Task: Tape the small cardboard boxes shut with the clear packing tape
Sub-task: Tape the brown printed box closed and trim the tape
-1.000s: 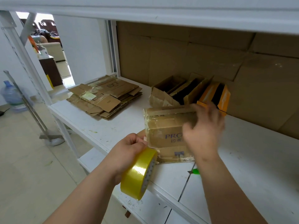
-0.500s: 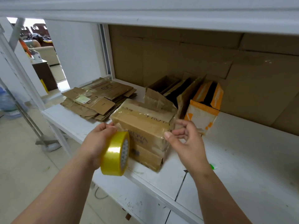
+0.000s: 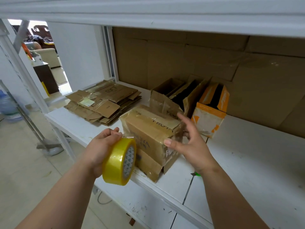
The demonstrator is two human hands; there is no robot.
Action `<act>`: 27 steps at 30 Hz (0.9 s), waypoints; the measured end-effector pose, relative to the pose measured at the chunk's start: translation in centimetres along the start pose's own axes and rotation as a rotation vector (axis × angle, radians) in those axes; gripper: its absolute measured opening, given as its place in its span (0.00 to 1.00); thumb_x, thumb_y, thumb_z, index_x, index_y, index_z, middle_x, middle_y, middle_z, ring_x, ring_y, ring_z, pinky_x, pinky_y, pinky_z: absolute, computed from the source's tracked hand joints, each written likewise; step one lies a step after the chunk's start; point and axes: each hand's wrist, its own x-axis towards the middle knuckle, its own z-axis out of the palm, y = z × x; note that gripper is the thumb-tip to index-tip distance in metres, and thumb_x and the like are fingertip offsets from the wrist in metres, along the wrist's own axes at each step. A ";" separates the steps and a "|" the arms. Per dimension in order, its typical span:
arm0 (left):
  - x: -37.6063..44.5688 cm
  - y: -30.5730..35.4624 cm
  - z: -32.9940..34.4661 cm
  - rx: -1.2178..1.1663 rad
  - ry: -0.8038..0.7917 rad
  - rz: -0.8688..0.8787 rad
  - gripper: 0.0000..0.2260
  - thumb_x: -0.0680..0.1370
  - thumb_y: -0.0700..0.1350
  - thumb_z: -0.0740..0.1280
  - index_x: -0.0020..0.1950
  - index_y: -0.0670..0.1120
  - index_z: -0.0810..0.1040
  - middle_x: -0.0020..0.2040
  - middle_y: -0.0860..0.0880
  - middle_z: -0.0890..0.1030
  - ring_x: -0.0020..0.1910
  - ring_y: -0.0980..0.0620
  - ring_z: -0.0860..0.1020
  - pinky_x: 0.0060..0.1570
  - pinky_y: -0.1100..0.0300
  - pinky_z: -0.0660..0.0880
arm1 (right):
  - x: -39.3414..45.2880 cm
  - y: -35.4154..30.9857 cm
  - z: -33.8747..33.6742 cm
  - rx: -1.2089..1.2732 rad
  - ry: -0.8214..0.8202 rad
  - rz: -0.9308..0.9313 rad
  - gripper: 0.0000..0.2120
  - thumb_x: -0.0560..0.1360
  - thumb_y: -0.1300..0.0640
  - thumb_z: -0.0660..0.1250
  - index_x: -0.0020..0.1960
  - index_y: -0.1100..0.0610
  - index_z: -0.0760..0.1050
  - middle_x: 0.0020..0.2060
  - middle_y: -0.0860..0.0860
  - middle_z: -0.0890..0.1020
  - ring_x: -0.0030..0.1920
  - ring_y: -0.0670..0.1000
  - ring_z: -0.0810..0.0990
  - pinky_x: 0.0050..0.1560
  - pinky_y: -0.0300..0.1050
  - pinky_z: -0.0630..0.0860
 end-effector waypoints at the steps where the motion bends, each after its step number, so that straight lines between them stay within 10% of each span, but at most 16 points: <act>1: -0.2 0.1 -0.1 -0.006 -0.011 -0.006 0.07 0.77 0.41 0.69 0.40 0.45 0.74 0.63 0.53 0.79 0.57 0.44 0.80 0.51 0.45 0.79 | -0.2 0.0 0.1 -0.056 0.038 -0.013 0.35 0.64 0.43 0.79 0.67 0.30 0.68 0.70 0.42 0.66 0.69 0.44 0.65 0.66 0.40 0.65; 7: -2.2 0.5 -0.3 -0.055 -0.231 -0.076 0.08 0.70 0.42 0.70 0.46 0.42 0.76 0.58 0.49 0.84 0.55 0.44 0.83 0.41 0.51 0.81 | -1.3 1.1 1.1 -0.210 0.194 -0.176 0.21 0.69 0.39 0.74 0.61 0.35 0.76 0.54 0.41 0.72 0.62 0.44 0.72 0.61 0.31 0.66; 15: -4.2 0.6 -0.2 0.036 -0.457 -0.066 0.12 0.69 0.42 0.70 0.50 0.40 0.75 0.62 0.51 0.82 0.58 0.47 0.82 0.41 0.54 0.81 | -2.5 1.3 3.6 -0.398 0.570 -0.340 0.26 0.68 0.36 0.68 0.57 0.53 0.83 0.51 0.46 0.68 0.52 0.44 0.68 0.55 0.60 0.75; 27: -5.2 -0.7 0.8 0.064 -0.451 -0.023 0.07 0.71 0.41 0.69 0.47 0.40 0.76 0.64 0.54 0.81 0.60 0.54 0.80 0.52 0.50 0.78 | -3.3 0.6 2.7 -0.445 0.476 -0.416 0.18 0.76 0.47 0.62 0.55 0.54 0.84 0.47 0.45 0.71 0.51 0.43 0.69 0.56 0.61 0.72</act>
